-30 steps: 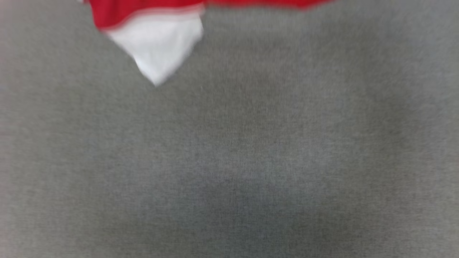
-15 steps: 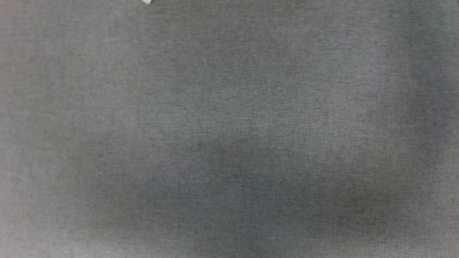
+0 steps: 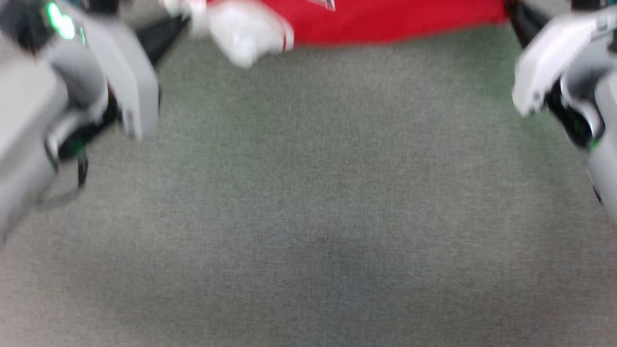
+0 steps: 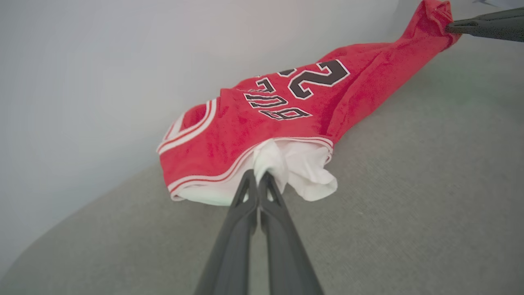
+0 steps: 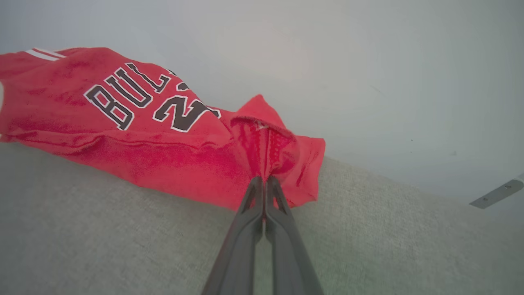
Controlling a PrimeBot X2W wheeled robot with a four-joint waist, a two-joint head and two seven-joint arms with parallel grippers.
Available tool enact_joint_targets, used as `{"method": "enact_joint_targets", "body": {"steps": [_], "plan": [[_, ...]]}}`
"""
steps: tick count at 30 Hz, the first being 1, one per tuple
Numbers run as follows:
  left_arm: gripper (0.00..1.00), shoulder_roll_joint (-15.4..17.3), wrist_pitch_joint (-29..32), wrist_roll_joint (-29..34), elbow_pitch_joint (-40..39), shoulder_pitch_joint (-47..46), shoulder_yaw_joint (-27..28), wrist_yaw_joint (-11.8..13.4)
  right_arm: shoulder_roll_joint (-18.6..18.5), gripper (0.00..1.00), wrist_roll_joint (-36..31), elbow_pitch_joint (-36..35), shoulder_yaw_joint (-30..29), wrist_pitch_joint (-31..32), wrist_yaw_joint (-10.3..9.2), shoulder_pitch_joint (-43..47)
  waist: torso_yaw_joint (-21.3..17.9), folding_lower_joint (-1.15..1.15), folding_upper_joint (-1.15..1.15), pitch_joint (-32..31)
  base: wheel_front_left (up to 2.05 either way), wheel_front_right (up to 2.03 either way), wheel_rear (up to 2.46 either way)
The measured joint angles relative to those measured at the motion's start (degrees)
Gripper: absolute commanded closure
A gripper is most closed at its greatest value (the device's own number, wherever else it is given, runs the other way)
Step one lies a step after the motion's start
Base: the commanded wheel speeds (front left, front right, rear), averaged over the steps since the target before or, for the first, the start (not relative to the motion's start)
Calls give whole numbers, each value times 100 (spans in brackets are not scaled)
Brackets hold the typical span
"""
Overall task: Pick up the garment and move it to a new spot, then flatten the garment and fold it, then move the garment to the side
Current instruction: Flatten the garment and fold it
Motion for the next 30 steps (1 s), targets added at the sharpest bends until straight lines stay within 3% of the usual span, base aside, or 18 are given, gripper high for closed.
{"method": "enact_joint_targets", "body": {"steps": [3, 6, 12, 17, 22, 30], "plan": [[100, 271, 200, -70, -398, 634, -19, 44, -350, 100, 503, -421, 186, 199, 0, 600, -14, 0, 0, -253, 0, 0, 0], [100, 528, 357, -196, -927, 1285, -29, 296, -661, 100, 904, -864, 298, 438, -1, 1300, -29, 0, 0, -508, 0, 0, 0], [100, 1240, 622, -558, -2303, 2692, -37, 1127, -1200, 100, 1415, -1692, 254, 808, 0, 2691, -85, 0, 0, -973, 0, 0, 0], [100, 1729, 692, -854, -3314, 3783, -40, 1842, -1403, 100, 1740, -2214, -32, 1262, 0, 3835, -132, 0, 0, -1261, 0, 0, 0], [100, 1924, 621, -1104, -4009, 4581, -40, 2315, -1459, 100, 1892, -2789, -452, 1731, 0, 4759, -161, 0, 0, -1405, 0, 0, 0], [100, 2005, 792, -1377, -4576, 5407, -42, 2760, -1505, 100, 1935, -3743, -989, 2595, 0, 5838, -172, 0, 0, -1413, 0, 0, 0]]}}
